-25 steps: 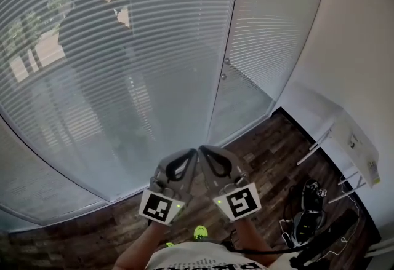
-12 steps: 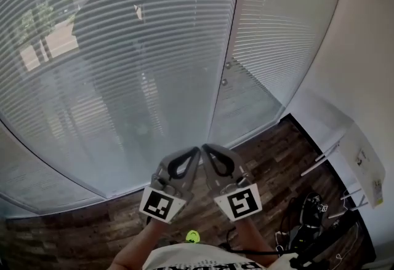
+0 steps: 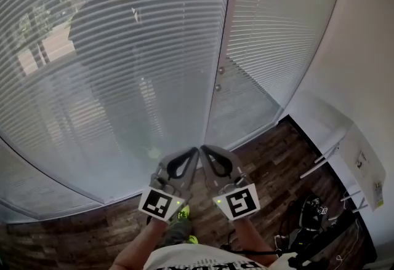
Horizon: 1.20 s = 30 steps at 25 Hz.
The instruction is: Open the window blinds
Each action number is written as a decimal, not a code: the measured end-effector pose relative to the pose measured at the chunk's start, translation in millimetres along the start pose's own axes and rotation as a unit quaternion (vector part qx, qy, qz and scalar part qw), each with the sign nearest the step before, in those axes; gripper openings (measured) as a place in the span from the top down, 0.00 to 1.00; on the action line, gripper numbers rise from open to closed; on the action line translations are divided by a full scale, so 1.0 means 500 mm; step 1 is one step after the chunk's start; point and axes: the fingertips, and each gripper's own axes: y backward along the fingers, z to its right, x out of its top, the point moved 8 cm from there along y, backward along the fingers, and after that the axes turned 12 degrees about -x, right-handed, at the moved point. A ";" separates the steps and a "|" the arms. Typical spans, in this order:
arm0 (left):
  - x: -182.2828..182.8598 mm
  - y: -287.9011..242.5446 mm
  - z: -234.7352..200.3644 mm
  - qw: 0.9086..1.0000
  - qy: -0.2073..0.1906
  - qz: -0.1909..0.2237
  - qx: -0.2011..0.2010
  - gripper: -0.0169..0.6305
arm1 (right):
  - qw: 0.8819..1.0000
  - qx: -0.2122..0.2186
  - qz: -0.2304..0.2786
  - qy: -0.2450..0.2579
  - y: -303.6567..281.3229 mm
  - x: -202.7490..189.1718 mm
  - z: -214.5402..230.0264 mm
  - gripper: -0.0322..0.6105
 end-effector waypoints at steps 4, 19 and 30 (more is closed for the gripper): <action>-0.025 -0.018 -0.025 1.000 -0.001 0.011 0.001 0.99 | 1.000 -0.008 0.001 0.016 -0.024 -0.022 0.012 0.94; -0.103 -0.162 -0.195 1.000 0.000 0.021 -0.009 0.99 | 0.999 -0.023 -0.016 0.025 -0.189 -0.102 0.125 0.94; -0.168 -0.223 -0.302 0.999 -0.011 0.021 -0.023 0.99 | 0.997 -0.041 -0.026 0.057 -0.305 -0.184 0.177 0.94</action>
